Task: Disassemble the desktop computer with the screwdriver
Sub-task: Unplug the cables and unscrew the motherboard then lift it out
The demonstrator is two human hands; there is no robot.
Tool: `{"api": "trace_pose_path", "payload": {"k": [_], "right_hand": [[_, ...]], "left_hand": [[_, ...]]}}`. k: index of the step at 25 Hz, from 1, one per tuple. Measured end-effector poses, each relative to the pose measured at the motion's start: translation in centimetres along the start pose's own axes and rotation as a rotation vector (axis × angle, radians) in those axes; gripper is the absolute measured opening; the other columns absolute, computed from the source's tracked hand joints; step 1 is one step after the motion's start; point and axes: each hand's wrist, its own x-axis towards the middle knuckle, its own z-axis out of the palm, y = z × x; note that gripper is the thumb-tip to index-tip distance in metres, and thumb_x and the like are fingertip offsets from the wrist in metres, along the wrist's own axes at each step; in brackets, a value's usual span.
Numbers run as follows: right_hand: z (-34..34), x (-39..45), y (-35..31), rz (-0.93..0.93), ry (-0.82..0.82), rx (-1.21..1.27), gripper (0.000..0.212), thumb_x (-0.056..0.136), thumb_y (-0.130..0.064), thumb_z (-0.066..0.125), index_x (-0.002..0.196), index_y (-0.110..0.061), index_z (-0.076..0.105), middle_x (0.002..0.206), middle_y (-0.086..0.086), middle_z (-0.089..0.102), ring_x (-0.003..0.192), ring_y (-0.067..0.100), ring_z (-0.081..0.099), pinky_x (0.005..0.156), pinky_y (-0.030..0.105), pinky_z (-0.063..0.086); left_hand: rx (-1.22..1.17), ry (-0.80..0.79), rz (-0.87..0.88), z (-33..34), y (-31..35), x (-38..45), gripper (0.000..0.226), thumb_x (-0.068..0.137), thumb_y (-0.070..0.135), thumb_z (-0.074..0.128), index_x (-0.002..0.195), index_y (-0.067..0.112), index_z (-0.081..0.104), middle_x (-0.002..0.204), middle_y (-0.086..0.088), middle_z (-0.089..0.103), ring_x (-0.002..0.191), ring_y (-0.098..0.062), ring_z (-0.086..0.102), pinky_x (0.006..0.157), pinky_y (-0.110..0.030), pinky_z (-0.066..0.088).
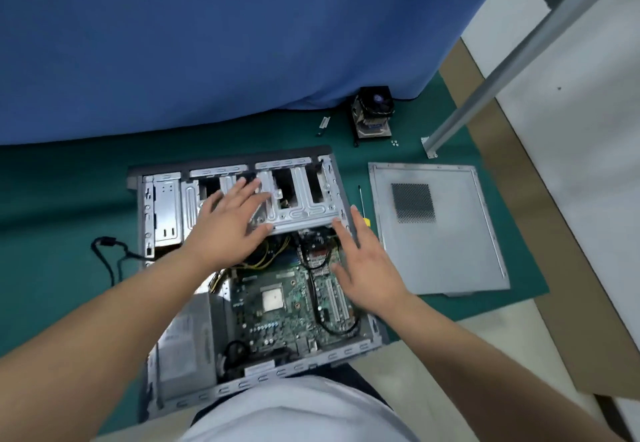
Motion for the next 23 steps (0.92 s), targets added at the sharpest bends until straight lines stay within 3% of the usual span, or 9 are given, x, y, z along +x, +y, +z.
{"api": "trace_pose_path", "payload": {"k": [2, 5, 7, 9, 12, 14, 16, 18, 23], "right_hand": [[0.9, -0.6, -0.3, 0.024, 0.016, -0.010, 0.078, 0.102, -0.036, 0.053, 0.163, -0.031, 0.005, 0.169, -0.001, -0.021, 0.157, 0.031, 0.005, 0.123, 0.052, 0.026], [1.9, -0.7, -0.5, 0.059, 0.104, -0.073, 0.070, 0.101, -0.036, 0.052, 0.162, -0.030, 0.018, 0.171, 0.000, -0.015, 0.158, 0.030, 0.003, 0.124, 0.054, 0.023], [2.1, -0.7, -0.8, 0.014, 0.213, -0.212, 0.056, 0.099, -0.031, 0.056, 0.152, -0.020, 0.042, 0.171, 0.008, 0.001, 0.157, 0.032, 0.010, 0.124, 0.053, 0.023], [2.2, -0.9, -1.4, -0.161, 0.257, -0.341, 0.039, 0.093, -0.022, 0.061, 0.131, -0.014, 0.063, 0.164, 0.013, 0.029, 0.153, 0.033, 0.025, 0.123, 0.052, 0.025], [3.3, -1.4, -3.2, -0.362, -0.084, -0.436, 0.027, 0.092, -0.022, 0.056, 0.115, -0.019, 0.071, 0.131, 0.003, 0.064, 0.128, 0.027, 0.055, 0.110, 0.044, 0.039], [3.7, -1.1, -4.9, -0.242, -0.375, -0.365, 0.024, 0.099, -0.029, 0.051, 0.116, -0.023, 0.067, 0.117, 0.000, 0.065, 0.110, 0.025, 0.061, 0.096, 0.041, 0.049], [4.2, 0.0, -6.0, -0.109, -0.612, -0.285, 0.017, 0.099, -0.028, 0.056, 0.112, -0.022, 0.065, 0.114, 0.002, 0.062, 0.105, 0.026, 0.061, 0.089, 0.041, 0.053], [4.8, 0.9, -6.5, -0.074, -0.691, -0.317, 0.015, 0.097, -0.023, 0.060, 0.111, -0.020, 0.065, 0.114, 0.003, 0.059, 0.103, 0.026, 0.060, 0.090, 0.043, 0.055], [6.9, 0.4, -5.6, -0.045, -0.694, -0.306, 0.008, 0.095, -0.008, 0.057, 0.099, -0.013, 0.062, 0.105, 0.005, 0.058, 0.090, 0.022, 0.062, 0.085, 0.041, 0.058]], "left_hand": [[0.054, -0.002, 0.003, 0.7, -1.2, -4.2, 0.068, 0.097, 0.067, 0.023, 0.159, 0.038, 0.025, 0.171, 0.013, 0.010, 0.158, -0.009, 0.004, 0.127, -0.044, 0.004], [0.183, 0.012, -0.002, 2.3, -2.1, -8.9, 0.070, 0.102, 0.063, 0.019, 0.164, 0.034, 0.007, 0.173, 0.010, 0.000, 0.159, -0.012, -0.004, 0.129, -0.042, 0.001], [0.233, 0.054, -0.014, 3.2, -2.0, -10.0, 0.071, 0.104, 0.062, 0.019, 0.165, 0.030, 0.001, 0.173, 0.007, -0.004, 0.159, -0.014, -0.008, 0.129, -0.044, 0.001], [0.239, 0.109, -0.038, 3.5, -1.6, -9.9, 0.069, 0.105, 0.060, 0.020, 0.165, 0.029, 0.006, 0.173, 0.005, 0.003, 0.159, -0.016, -0.002, 0.129, -0.047, 0.004], [0.275, 0.160, -0.053, 3.8, -1.7, -9.7, 0.067, 0.103, 0.058, 0.021, 0.164, 0.030, 0.016, 0.172, 0.005, 0.014, 0.159, -0.017, 0.009, 0.128, -0.050, 0.003], [0.259, 0.161, -0.047, 4.0, -1.8, -9.6, 0.069, 0.102, 0.060, 0.023, 0.164, 0.031, 0.017, 0.172, 0.005, 0.014, 0.159, -0.017, 0.006, 0.128, -0.050, 0.003], [0.218, 0.156, -0.057, 3.8, -1.8, -9.4, 0.070, 0.101, 0.063, 0.025, 0.163, 0.033, 0.017, 0.172, 0.005, 0.011, 0.159, -0.017, 0.002, 0.128, -0.049, 0.003], [0.211, 0.162, -0.078, 3.7, -1.7, -9.2, 0.068, 0.100, 0.062, 0.026, 0.162, 0.035, 0.018, 0.172, 0.005, 0.011, 0.159, -0.018, 0.003, 0.128, -0.049, 0.003], [0.256, 0.183, -0.085, 3.9, -1.6, -9.3, 0.066, 0.100, 0.057, 0.030, 0.162, 0.035, 0.021, 0.172, 0.005, 0.016, 0.159, -0.019, 0.011, 0.128, -0.049, 0.007]]}}
